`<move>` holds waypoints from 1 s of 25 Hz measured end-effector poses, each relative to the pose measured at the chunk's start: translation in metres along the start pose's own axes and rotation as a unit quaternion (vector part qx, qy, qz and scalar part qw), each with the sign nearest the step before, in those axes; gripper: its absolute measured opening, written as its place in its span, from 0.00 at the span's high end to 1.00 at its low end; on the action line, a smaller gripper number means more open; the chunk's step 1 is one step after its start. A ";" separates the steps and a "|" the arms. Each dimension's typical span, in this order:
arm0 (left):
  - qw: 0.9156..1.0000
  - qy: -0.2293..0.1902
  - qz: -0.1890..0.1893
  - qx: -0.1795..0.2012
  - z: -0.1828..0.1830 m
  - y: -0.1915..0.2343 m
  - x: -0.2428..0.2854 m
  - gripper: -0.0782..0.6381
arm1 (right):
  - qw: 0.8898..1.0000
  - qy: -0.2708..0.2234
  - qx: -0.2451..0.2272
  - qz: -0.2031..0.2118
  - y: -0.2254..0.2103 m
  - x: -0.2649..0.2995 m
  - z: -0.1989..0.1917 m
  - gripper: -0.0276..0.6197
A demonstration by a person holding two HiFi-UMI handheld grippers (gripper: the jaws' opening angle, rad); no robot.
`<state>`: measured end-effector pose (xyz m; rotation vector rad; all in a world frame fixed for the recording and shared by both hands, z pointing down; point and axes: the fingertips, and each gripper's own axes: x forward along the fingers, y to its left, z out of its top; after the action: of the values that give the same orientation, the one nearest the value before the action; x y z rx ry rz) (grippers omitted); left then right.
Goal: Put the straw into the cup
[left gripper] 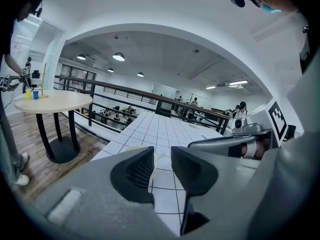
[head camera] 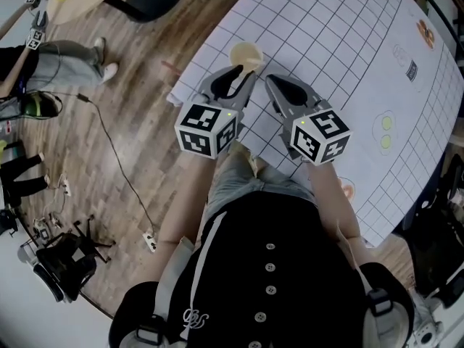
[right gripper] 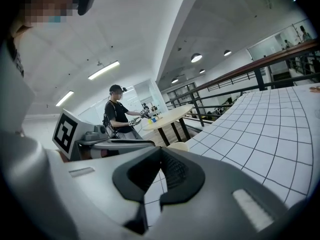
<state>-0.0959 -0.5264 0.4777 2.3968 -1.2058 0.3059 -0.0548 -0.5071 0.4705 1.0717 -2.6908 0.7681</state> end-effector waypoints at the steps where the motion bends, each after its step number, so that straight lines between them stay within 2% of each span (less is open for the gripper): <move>1: 1.000 -0.003 -0.001 0.000 0.001 -0.003 -0.003 0.74 | 1.000 -0.002 -0.002 0.002 0.003 -0.002 0.002 0.96; 8: 1.000 -0.017 -0.003 -0.006 -0.003 -0.020 -0.023 0.74 | 1.000 0.005 -0.026 0.009 0.019 -0.013 0.005 0.96; 13: 0.999 -0.021 -0.010 -0.030 -0.014 -0.029 -0.035 0.75 | 0.999 0.012 -0.046 0.016 0.029 -0.017 0.003 0.96; 15: 0.999 -0.024 -0.015 -0.035 -0.019 -0.034 -0.038 0.79 | 0.998 0.014 -0.053 0.020 0.032 -0.019 0.001 0.96; 17: 0.999 -0.023 -0.016 -0.035 -0.024 -0.037 -0.042 0.89 | 0.998 0.015 -0.057 0.024 0.035 -0.021 -0.001 0.96; 25: 0.996 -0.050 -0.056 -0.043 -0.023 -0.057 -0.059 0.89 | 0.996 0.023 -0.071 0.043 0.054 -0.027 -0.004 0.96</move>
<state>-0.0854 -0.4445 0.4595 2.4187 -1.0977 0.0977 -0.0719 -0.4554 0.4435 0.9012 -2.7209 0.5958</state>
